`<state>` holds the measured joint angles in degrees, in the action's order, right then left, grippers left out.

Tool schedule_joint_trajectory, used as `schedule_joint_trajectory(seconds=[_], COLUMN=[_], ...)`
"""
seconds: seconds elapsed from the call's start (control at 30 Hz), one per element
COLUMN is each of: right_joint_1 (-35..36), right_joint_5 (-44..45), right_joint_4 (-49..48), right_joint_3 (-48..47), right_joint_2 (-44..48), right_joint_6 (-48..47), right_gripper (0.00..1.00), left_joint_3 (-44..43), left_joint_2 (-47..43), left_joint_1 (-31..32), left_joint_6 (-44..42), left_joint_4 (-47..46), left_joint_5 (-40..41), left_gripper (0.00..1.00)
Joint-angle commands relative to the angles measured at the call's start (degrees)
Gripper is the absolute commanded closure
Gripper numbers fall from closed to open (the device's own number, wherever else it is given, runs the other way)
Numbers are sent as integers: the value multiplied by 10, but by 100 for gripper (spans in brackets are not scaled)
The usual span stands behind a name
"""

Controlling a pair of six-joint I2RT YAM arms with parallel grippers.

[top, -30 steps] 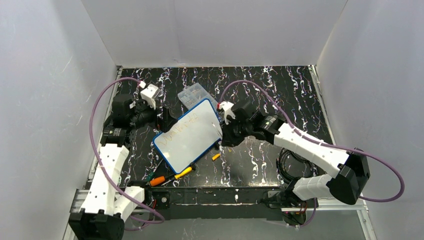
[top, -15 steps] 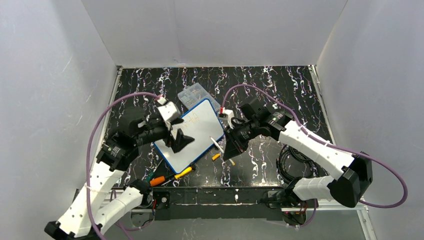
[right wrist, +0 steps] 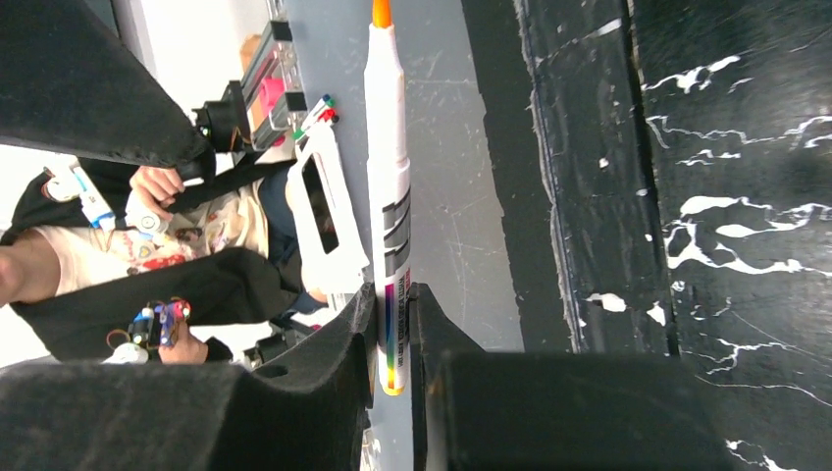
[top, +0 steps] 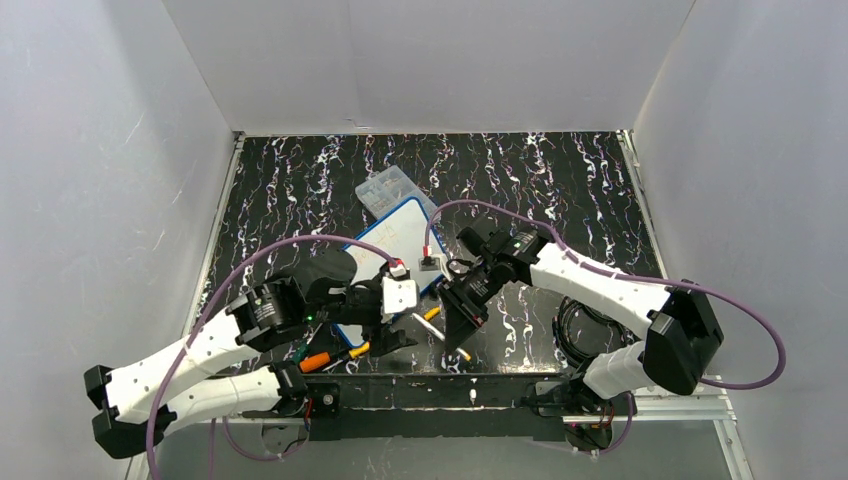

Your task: Write a sentence on the whiteboard

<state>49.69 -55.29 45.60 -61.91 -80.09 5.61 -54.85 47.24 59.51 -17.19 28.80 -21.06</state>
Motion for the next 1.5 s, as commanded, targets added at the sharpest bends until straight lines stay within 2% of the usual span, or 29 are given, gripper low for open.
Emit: schedule_joint_trajectory(seconds=[0.0,0.17,0.37,0.5,0.6,0.67,0.73,0.77,0.83,0.9,0.93,1.0,1.2,1.33,1.47], right_joint_1=[16,18,19,19,19,18,15,11,4,1,1,1,1,1,1], right_joint_5=[-25,-40,-51,-42,-37,-36,-22,-12,10,37,52,72,136,137,154], right_joint_4=[22,23,19,13,-9,-30,-42,-47,-70,-118,-146,-219,-376,-501,-523], right_joint_3=[-9,-17,-23,-26,-19,-11,-1,5,18,39,52,85,171,232,252], right_joint_2=[-3,-6,-1,10,23,33,45,50,66,91,104,140,215,252,268], right_joint_6=[-24,-25,-27,-21,-2,13,23,28,49,90,110,158,274,351,372], right_gripper=[99,99,99,99,99,99,98,93,80,58,50,41,32,30,31], left_joint_3=[-9,-14,-21,-21,-17,-12,-4,4,28,46,50,52,55,60,59], left_joint_2=[25,76,125,140,145,147,140,132,112,101,99,104,103,98,101], left_joint_1=[32,90,138,150,153,155,156,156,155,151,147,130,60,32,25], left_joint_6=[-35,-30,-29,-22,-11,-4,5,13,35,52,61,70,99,108,111], left_joint_4=[10,21,21,21,17,14,6,-4,-33,-53,-57,-57,-75,-85,-90], left_joint_5=[26,24,52,63,62,63,68,69,77,80,75,52,-39,-76,-91], left_gripper=[19,38,51,75,87,100,100,100,100,100,100,100,100,100,100])
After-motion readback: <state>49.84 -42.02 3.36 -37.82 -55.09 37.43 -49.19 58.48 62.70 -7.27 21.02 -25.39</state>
